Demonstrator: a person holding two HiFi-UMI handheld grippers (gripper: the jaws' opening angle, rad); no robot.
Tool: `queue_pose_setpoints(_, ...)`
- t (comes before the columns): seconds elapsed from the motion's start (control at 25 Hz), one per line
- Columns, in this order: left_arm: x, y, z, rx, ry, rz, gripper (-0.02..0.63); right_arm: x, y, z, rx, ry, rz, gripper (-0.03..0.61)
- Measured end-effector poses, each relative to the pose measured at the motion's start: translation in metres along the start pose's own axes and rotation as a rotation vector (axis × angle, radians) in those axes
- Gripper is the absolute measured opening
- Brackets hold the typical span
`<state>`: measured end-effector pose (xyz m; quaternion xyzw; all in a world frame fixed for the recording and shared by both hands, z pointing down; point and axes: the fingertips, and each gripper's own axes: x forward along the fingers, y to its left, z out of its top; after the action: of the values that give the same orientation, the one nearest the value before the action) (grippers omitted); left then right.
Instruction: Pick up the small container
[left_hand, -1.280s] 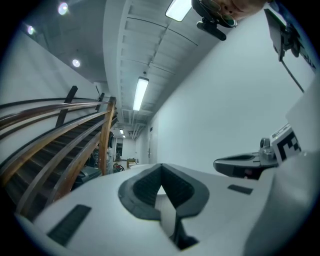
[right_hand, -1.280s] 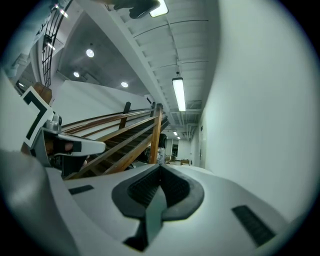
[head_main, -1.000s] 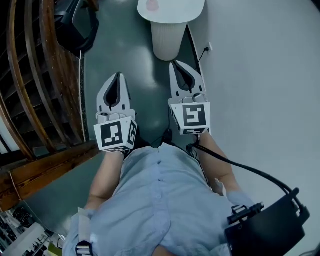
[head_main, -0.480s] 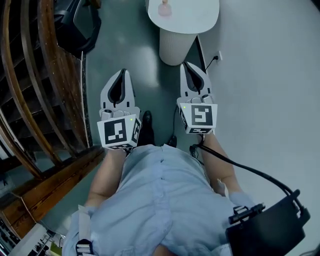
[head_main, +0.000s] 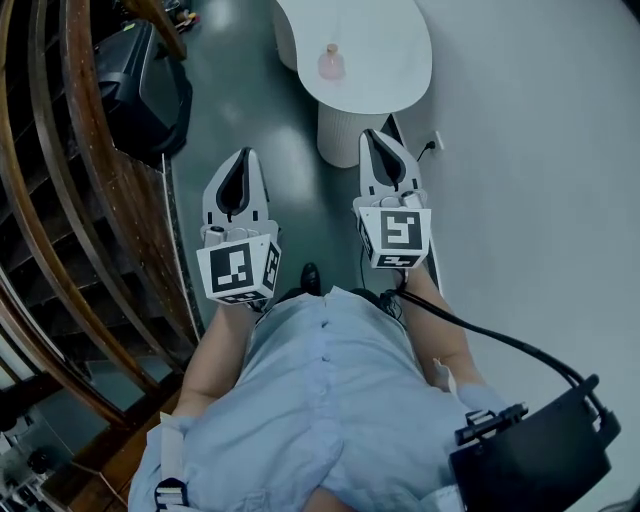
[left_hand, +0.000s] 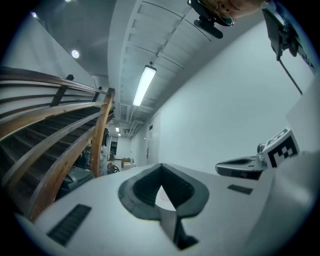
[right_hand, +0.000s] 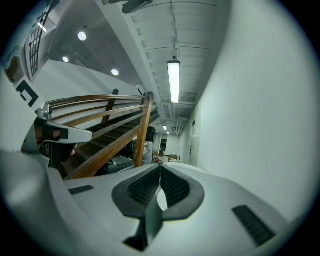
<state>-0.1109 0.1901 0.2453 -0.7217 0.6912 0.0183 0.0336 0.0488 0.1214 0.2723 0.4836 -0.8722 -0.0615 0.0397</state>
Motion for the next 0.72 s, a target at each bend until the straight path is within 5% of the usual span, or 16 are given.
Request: queue_pose_setpoints(0.72, 0.048, 0.021, -0.017, -0.029, 0.038, -0.06, 0.0, 0.048, -0.009, -0.001, -0.019, 0.03, -0.058, 0.002)
